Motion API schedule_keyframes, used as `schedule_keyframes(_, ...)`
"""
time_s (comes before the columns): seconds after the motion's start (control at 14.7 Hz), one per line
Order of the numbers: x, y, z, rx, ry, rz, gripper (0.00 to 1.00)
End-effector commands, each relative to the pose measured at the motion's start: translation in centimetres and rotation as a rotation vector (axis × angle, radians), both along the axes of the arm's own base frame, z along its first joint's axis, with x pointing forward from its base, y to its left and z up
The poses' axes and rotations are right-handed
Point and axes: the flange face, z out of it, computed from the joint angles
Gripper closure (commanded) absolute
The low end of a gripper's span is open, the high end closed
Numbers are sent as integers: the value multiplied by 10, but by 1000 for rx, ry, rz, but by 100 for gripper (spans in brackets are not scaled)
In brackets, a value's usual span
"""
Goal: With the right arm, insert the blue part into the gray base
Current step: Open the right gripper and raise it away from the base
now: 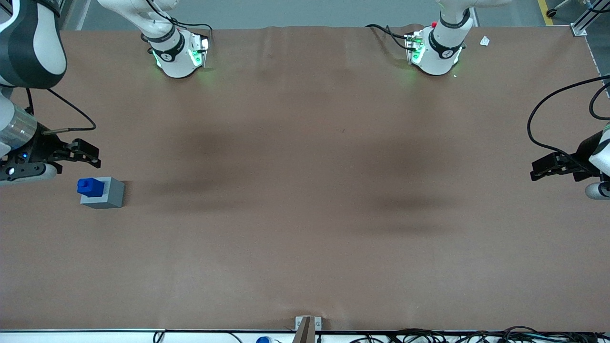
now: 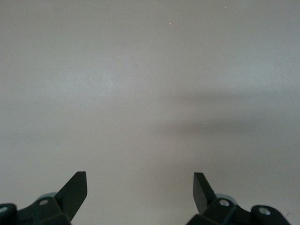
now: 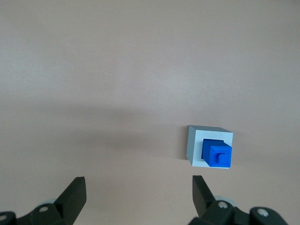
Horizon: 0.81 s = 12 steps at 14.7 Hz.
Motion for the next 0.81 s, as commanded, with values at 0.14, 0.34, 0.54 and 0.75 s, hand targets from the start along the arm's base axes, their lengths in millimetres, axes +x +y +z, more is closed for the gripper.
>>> schedule_keyframes(0.14,-10,2,59,11,19,-121,0)
schedule_keyframes(0.34,-17,3,73,19,63,-188,0)
schedule_keyframes(0.54,-17,4,80,8,46,-182,0)
schedule_keyframes(0.75,-17,9,88,13,34,-175,0)
